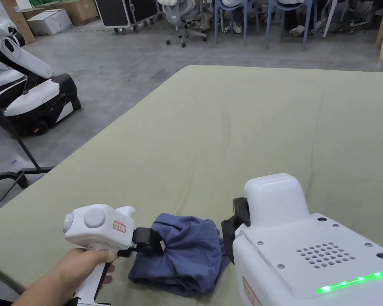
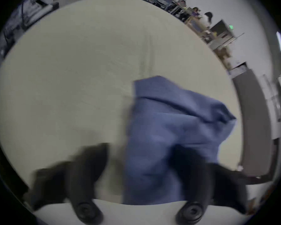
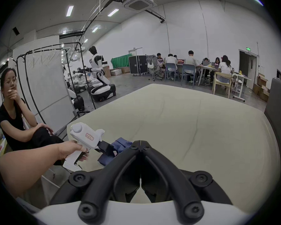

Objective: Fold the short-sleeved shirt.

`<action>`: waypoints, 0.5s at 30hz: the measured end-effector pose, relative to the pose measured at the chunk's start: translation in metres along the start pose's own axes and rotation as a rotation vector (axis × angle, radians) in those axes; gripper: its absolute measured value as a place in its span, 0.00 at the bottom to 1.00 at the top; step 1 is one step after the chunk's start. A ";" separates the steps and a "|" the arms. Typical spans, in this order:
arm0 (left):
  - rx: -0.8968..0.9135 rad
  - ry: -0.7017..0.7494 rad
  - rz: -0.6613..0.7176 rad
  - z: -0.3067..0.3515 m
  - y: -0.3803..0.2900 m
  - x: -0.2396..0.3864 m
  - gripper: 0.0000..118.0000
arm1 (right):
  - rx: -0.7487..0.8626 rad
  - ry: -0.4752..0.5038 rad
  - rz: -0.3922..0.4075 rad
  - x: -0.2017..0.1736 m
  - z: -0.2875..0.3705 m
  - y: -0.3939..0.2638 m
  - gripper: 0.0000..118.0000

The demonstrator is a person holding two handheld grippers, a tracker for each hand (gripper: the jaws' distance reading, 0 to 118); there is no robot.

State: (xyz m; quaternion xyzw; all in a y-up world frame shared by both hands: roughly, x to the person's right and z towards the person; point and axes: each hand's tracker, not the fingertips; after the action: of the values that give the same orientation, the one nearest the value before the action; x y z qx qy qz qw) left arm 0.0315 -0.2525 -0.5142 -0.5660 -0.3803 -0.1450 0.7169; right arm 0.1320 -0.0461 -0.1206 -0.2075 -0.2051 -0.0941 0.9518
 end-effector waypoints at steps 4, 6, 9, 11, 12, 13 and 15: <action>0.150 0.053 0.006 0.022 -0.004 -0.008 1.00 | -0.001 -0.004 -0.004 0.005 0.002 0.000 0.02; 0.145 0.014 0.051 0.031 -0.007 -0.011 1.00 | -0.002 -0.008 -0.010 0.008 0.004 -0.001 0.02; 0.185 0.079 0.047 0.045 -0.008 -0.001 1.00 | -0.002 -0.014 -0.014 0.012 0.006 0.000 0.02; 0.257 0.131 0.022 0.062 -0.012 0.009 0.73 | 0.002 -0.024 -0.015 0.016 0.008 0.001 0.02; 0.328 0.178 0.009 0.072 -0.014 0.018 0.00 | 0.005 -0.027 -0.017 0.019 0.009 0.001 0.02; 0.379 0.260 -0.002 0.081 -0.016 0.032 0.00 | 0.008 -0.028 -0.020 0.023 0.011 0.002 0.02; 0.515 0.307 -0.013 0.117 -0.012 0.049 0.00 | 0.022 -0.042 -0.024 0.031 0.016 0.003 0.02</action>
State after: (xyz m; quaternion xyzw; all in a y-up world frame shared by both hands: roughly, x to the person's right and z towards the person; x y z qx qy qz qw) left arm 0.0120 -0.1378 -0.4625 -0.3346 -0.2954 -0.1325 0.8850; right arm 0.1552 -0.0393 -0.0950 -0.1964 -0.2288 -0.0991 0.9483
